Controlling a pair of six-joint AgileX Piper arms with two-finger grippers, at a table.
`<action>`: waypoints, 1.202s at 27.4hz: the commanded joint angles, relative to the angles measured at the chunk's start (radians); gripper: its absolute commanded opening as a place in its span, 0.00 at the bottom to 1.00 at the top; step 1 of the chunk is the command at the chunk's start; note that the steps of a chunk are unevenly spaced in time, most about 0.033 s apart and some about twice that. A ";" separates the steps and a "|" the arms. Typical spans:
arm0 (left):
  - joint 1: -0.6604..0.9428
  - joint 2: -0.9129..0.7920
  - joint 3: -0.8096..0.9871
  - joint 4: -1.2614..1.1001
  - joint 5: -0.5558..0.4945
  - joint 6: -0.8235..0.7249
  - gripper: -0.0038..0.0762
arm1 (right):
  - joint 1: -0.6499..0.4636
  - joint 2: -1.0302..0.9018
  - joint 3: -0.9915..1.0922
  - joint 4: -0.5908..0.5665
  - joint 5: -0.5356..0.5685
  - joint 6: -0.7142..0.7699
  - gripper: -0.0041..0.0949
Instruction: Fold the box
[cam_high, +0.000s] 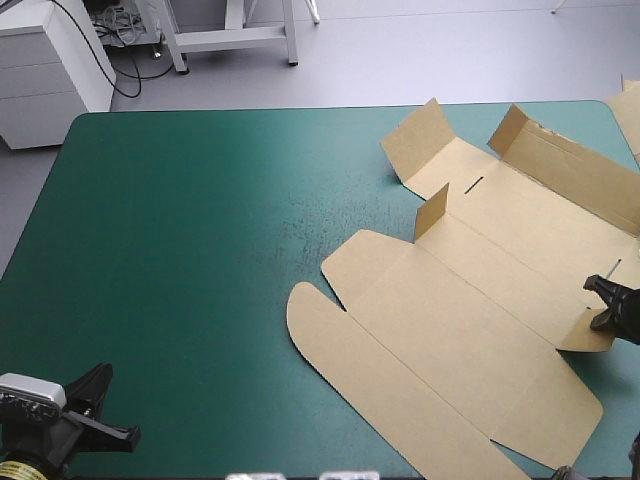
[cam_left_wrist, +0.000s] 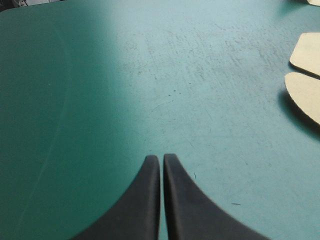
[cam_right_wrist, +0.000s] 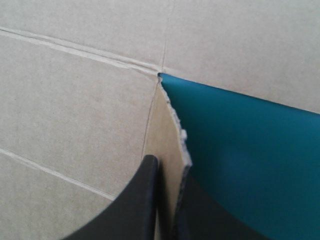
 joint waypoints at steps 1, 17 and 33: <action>0.002 0.017 -0.019 0.011 -0.067 -0.001 0.06 | -0.007 -0.026 -0.020 -0.039 0.014 -0.065 0.03; 0.002 0.017 -0.019 0.011 -0.067 -0.001 0.06 | 0.349 0.077 -0.434 -0.262 0.120 -0.040 0.03; 0.002 0.017 -0.019 0.011 -0.067 -0.001 0.06 | 0.796 0.419 -0.868 -0.398 0.228 -0.416 0.02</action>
